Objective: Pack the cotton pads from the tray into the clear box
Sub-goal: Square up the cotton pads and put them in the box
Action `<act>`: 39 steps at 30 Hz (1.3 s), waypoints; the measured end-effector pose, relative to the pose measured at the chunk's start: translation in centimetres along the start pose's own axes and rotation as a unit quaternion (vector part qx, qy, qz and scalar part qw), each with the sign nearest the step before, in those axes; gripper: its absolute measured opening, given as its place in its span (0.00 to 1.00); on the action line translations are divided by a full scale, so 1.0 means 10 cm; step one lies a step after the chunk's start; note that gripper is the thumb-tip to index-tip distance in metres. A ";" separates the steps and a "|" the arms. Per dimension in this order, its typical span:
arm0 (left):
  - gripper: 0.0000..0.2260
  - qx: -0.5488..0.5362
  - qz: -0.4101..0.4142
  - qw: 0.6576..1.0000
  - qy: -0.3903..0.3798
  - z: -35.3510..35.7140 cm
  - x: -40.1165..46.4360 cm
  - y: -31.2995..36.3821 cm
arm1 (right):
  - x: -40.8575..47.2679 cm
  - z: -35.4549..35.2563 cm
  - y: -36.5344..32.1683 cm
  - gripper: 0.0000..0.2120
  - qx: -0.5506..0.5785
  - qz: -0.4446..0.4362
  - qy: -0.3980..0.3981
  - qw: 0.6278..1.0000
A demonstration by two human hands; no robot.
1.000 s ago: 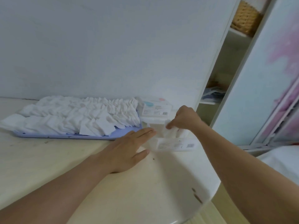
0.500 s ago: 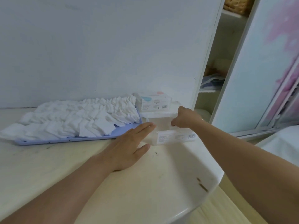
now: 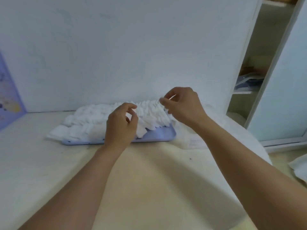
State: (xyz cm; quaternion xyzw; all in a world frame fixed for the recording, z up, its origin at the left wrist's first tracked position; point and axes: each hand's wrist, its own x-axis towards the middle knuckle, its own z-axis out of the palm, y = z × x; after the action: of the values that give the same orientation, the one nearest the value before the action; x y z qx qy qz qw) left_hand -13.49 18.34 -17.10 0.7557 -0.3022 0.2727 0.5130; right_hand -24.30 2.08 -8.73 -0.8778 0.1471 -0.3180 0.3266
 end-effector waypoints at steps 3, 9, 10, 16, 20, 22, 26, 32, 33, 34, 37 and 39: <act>0.10 0.083 -0.093 0.992 0.024 -0.29 0.08 -0.22 | -0.14 0.64 -0.19 0.17 -0.040 0.038 -0.168 0.984; 0.11 0.152 -0.139 0.974 -0.091 -0.50 0.13 -0.42 | -0.11 1.26 -0.09 0.31 -0.118 0.055 -0.146 0.981; 0.09 0.161 -0.140 0.971 -0.106 -0.51 0.14 -0.43 | -0.11 1.29 -0.07 0.32 -0.114 0.049 -0.144 0.982; 0.08 0.189 -0.157 0.956 -0.158 -0.53 0.16 -0.41 | -0.16 1.38 -0.04 0.33 -0.182 0.011 -0.106 0.977; 0.06 0.178 -0.155 0.956 -0.173 -0.55 0.14 -0.42 | -0.13 1.38 -0.05 0.28 -0.188 -0.005 -0.105 0.977; 0.05 0.179 -0.147 0.958 -0.172 -0.56 0.13 -0.42 | -0.11 1.36 0.00 0.25 -0.181 -0.012 -0.109 0.977; 0.04 0.194 -0.139 0.955 -0.177 -0.54 0.14 -0.45 | -0.12 1.30 0.03 0.18 -0.174 -0.051 -0.107 0.978; 0.09 0.138 -0.041 0.989 -0.037 -0.43 0.14 -0.24 | -0.07 0.89 -0.07 0.06 0.323 0.048 -0.081 0.942; 0.12 0.042 -0.085 0.995 -0.018 -0.40 0.15 -0.13 | -0.07 0.81 -0.06 0.03 0.405 0.086 -0.122 0.902; 0.15 -0.082 -0.156 0.984 -0.030 -0.39 0.18 -0.01 | -0.07 0.74 -0.04 0.04 0.454 0.111 -0.161 0.869; 0.20 -0.325 -0.294 0.885 -0.155 -0.34 0.17 0.20 | -0.08 0.62 -0.01 0.07 0.472 0.113 -0.243 0.840; 0.17 -0.346 -0.297 0.871 -0.183 -0.32 0.12 0.25 | -0.07 0.60 0.01 0.11 0.435 0.103 -0.248 0.859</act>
State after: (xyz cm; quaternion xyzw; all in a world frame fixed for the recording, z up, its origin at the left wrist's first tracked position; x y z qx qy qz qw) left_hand -14.88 20.45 -13.67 0.6200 -0.2274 -0.1573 0.7343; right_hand -20.89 5.19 -12.62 -0.6759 -0.0032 -0.0858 0.7320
